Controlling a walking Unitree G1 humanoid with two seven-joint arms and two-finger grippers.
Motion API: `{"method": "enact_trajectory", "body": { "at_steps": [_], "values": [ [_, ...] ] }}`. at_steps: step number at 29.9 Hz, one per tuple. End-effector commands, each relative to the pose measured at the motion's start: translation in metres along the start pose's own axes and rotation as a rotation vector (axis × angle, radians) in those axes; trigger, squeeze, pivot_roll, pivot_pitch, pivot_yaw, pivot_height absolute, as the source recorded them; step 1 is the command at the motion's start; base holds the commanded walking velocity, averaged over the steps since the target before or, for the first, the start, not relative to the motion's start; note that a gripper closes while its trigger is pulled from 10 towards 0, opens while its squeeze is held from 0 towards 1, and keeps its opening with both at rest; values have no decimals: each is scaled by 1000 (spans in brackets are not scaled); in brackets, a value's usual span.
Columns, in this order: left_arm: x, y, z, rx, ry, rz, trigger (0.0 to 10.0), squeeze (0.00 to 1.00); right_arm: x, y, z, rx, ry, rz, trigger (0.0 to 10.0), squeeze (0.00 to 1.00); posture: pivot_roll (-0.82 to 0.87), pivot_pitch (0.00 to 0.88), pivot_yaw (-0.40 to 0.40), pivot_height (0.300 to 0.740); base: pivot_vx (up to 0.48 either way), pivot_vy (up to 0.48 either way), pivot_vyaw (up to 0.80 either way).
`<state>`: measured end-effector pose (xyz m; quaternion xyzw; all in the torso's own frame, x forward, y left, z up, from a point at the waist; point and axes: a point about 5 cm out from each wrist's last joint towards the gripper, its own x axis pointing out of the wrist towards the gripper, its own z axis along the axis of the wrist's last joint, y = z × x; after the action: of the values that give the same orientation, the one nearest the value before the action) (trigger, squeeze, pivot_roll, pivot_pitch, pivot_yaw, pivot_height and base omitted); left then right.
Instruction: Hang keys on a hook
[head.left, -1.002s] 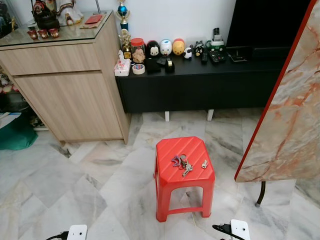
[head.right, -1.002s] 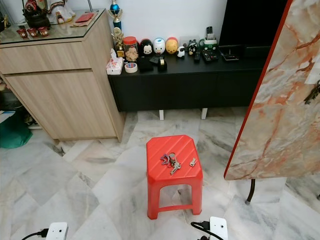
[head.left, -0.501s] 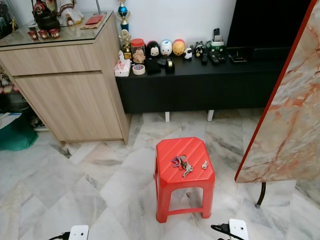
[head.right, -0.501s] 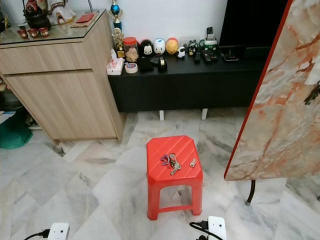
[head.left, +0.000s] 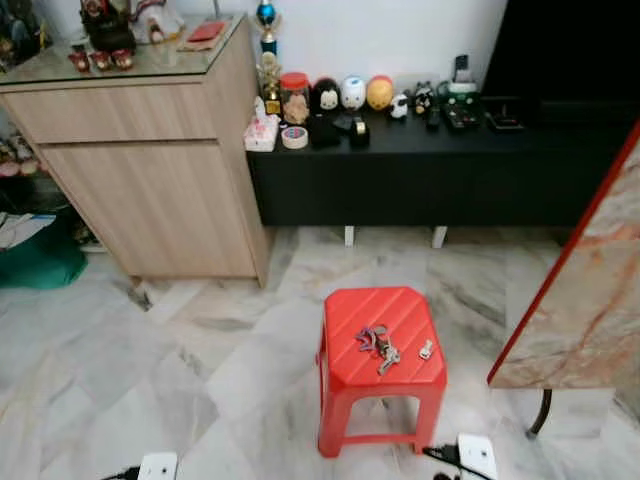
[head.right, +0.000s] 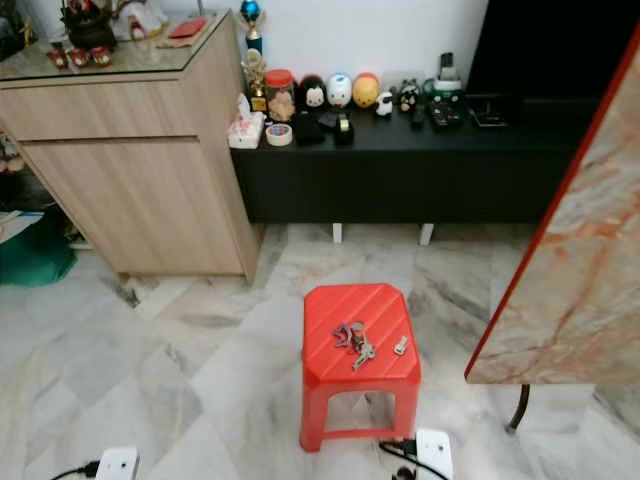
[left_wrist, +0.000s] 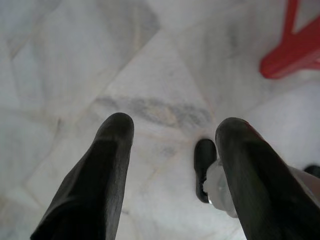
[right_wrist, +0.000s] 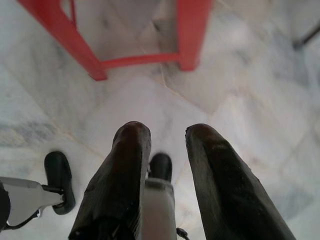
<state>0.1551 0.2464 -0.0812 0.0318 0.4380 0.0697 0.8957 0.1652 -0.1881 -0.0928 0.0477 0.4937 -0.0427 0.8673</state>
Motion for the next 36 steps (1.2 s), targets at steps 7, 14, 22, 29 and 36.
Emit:
{"method": "enact_trajectory", "body": {
  "at_steps": [7, 14, 22, 29, 36],
  "values": [
    [-4, 0, -15, 0, 55, 6, 10000, 0, 0, 2, 1, 27, -10, 8, 10000, 0, 40, 0, 29, 740, 259, 0, 90],
    [-3, -3, -15, 1, 58, 2, 10000, 0, 0, 2, 1, 23, -12, 10, 10000, 0, 40, 0, 29, 740, 258, 0, 0],
    [-2, -5, -13, 3, 55, 2, 10000, 0, 0, 2, 2, 11, -13, 14, 10000, 0, 38, 0, 28, 740, 260, 0, 0],
    [-1, -6, -8, 8, 45, 4, 10000, 0, 0, 2, 2, 10, -16, 17, 10000, 0, 38, 0, 28, 740, 110, 0, 0],
    [2, -11, 0, -6, 30, -2, 10000, 0, 0, 2, 1, 11, -16, 17, 10000, 0, 34, 0, 29, 740, 0, 0, 0]
  ]
}}
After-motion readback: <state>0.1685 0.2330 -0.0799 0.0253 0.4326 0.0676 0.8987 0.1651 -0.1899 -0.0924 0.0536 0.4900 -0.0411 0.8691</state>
